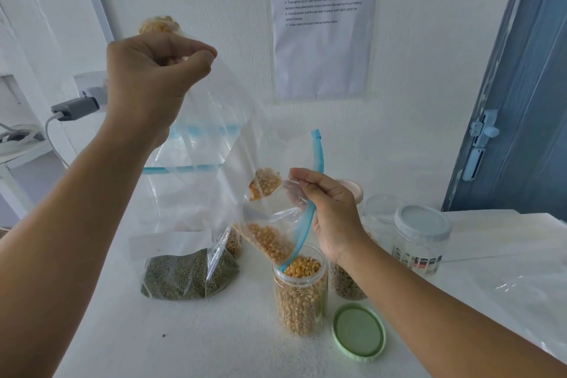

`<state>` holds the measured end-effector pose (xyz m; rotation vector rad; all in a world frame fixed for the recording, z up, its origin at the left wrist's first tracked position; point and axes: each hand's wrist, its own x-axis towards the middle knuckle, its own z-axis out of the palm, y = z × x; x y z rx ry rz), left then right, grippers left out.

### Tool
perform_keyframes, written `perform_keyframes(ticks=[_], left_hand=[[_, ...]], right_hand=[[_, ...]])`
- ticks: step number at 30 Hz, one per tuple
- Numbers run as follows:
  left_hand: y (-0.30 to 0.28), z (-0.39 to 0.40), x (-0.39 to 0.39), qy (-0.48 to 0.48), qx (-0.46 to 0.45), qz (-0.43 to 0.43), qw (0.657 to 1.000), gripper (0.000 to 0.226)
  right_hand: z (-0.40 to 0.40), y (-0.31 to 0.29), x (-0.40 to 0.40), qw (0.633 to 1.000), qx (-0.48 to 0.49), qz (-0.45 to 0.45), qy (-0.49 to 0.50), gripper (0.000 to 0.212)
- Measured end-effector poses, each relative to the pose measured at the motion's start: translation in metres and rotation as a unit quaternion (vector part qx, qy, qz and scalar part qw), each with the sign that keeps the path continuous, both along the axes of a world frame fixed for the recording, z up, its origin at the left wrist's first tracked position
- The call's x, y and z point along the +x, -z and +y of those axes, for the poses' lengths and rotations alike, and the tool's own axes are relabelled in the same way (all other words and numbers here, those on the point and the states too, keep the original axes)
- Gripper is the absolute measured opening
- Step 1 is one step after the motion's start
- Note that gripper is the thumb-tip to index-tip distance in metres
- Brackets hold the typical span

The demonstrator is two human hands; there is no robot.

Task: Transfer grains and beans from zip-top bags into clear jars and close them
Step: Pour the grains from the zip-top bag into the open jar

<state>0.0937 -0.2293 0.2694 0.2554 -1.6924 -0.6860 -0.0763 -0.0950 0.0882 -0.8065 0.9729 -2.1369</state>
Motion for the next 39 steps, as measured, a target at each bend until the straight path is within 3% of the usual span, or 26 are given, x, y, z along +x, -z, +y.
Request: perform_keyframes(ticks=[23, 39], left_hand=[[-0.003, 0.003, -0.004, -0.012, 0.000, -0.006, 1.000, 0.012], [-0.005, 0.009, -0.013, 0.010, -0.030, -0.017, 0.999, 0.026]], right_hand=[[0.005, 0.000, -0.001, 1.000, 0.014, 0.023, 0.008, 0.035], [0.011, 0.005, -0.005, 0.999, 0.026, 0.042, 0.006, 0.033]])
